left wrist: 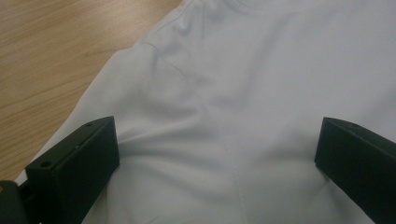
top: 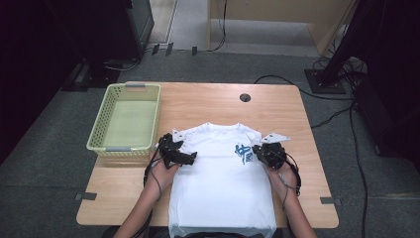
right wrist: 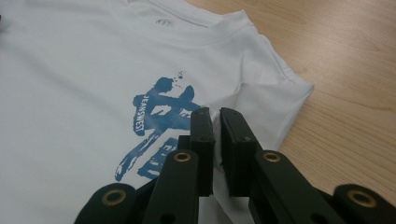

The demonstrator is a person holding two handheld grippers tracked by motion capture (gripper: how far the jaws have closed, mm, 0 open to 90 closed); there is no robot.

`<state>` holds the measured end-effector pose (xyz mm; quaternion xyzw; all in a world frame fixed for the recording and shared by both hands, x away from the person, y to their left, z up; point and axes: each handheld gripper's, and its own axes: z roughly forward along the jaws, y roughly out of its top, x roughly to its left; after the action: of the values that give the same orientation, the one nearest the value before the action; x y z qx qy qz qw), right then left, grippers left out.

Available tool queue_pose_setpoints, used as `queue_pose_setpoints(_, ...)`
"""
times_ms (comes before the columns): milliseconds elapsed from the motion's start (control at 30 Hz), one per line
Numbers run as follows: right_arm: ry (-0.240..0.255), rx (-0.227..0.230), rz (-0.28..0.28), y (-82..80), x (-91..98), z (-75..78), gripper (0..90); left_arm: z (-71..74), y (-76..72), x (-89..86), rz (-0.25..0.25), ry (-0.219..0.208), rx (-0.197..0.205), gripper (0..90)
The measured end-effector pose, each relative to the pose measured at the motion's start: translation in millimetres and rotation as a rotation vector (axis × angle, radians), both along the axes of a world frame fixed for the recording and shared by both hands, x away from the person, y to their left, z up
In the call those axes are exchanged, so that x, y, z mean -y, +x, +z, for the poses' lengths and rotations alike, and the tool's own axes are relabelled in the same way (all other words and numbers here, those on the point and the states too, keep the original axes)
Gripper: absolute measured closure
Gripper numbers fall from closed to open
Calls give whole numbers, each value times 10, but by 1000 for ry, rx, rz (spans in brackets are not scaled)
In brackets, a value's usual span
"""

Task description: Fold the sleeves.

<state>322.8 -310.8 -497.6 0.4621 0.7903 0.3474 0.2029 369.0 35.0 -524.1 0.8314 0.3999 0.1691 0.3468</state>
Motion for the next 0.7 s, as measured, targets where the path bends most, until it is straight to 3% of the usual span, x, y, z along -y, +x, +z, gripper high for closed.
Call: queue_pose_setpoints(700, -1, 23, 1, 14, -175, 195, 850, -1, 0, 0, 0, -2, 0, 0)
